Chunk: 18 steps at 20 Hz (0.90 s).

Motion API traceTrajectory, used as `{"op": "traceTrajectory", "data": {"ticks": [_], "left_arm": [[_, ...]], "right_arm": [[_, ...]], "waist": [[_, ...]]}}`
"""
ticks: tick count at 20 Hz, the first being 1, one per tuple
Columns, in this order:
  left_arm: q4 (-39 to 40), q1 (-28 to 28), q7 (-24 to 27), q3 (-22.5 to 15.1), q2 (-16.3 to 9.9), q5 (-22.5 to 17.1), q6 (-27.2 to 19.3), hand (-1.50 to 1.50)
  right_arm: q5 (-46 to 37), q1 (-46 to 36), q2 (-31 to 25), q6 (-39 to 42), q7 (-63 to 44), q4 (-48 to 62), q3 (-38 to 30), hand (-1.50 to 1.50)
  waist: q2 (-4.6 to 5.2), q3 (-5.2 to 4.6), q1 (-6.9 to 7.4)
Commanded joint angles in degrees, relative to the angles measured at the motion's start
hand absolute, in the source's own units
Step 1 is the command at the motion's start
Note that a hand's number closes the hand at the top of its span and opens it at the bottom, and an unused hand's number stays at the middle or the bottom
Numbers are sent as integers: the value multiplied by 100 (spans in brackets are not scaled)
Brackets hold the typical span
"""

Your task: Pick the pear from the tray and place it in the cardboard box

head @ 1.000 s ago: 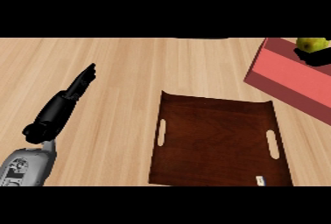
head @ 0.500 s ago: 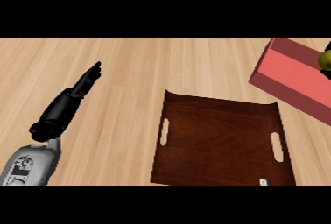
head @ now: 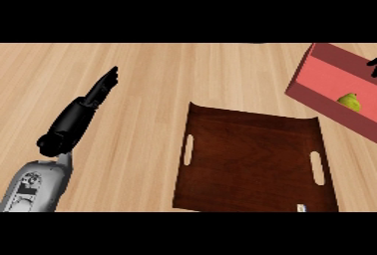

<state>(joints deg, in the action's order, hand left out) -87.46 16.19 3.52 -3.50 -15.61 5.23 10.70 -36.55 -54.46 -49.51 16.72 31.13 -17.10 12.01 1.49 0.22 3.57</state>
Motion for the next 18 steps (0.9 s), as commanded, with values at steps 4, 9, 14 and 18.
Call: {"op": "traceTrajectory", "data": {"ticks": [4, 9, 14, 18], "left_arm": [[33, 1, -81, 67, -42, -48, 74, 0], [-13, -38, -10, 46, 1, 1, 7, 0], [-42, 36, -82, 23, 92, 22, -57, 0], [-1, -64, 139, 103, 29, 4, -21, 0]], "right_arm": [[933, -422, 56, 394, 1109, 426, -968, -150], [2540, -658, 215, 1230, 727, 1213, -2517, -150], [3207, -631, -313, 1465, -77, 1688, -3216, -150], [3435, -447, -475, 1315, -119, 1702, -3435, -150]], "waist": [[-24, 9, -30], [-43, 15, -120], [39, 21, -48], [93, 28, 65]]}}
